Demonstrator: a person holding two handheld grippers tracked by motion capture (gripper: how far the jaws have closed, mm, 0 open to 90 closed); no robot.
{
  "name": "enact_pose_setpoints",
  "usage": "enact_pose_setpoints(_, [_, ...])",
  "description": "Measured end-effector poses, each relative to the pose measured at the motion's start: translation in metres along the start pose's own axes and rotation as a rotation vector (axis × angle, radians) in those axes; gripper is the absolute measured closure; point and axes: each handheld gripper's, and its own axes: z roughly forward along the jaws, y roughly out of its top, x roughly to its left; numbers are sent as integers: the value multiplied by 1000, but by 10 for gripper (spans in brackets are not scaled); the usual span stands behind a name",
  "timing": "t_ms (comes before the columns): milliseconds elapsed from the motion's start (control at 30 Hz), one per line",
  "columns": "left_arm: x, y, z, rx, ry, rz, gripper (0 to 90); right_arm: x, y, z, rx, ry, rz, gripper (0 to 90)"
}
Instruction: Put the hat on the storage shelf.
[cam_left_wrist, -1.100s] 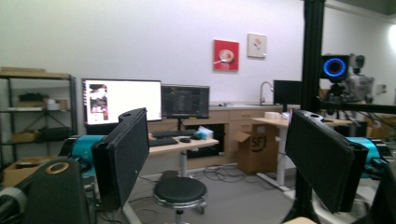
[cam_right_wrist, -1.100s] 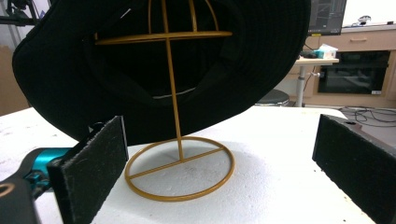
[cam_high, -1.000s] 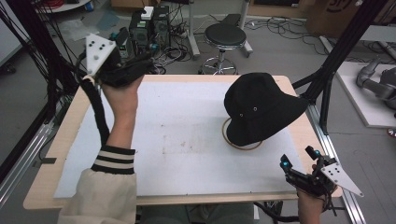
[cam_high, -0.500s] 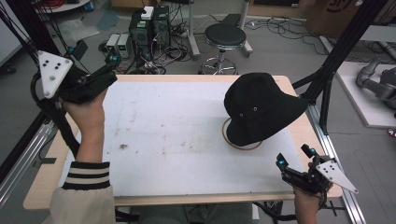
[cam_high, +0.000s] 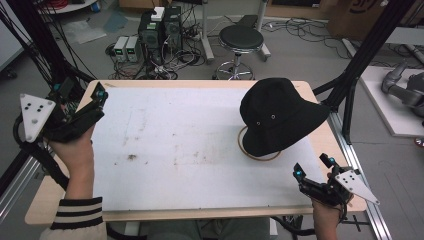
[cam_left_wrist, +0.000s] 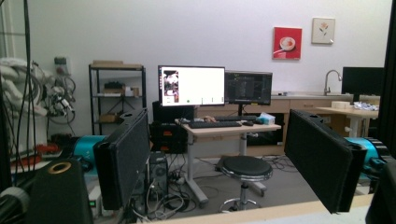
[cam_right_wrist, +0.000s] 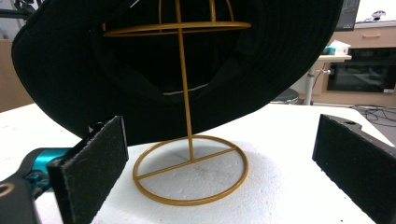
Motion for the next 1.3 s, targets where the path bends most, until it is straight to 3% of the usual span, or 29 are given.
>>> enact_pose_setpoints(200, [17,-22,-19,30,12,-40,217,0,0,2,3,2,-1,30])
enact_pose_setpoints(433, [29,-40,-39,68,36,-14,216,1,-1,5,6,6,-4,30])
enact_pose_setpoints(633, [31,-67,-54,141,49,7,198,1,-1,9,10,12,-9,30])
enact_pose_setpoints(900, [34,-99,-72,154,64,-26,194,-1,-2,10,16,14,-8,30])
enact_pose_setpoints(1300, [42,-118,-80,209,63,-19,136,-1,-5,22,46,36,-24,30])
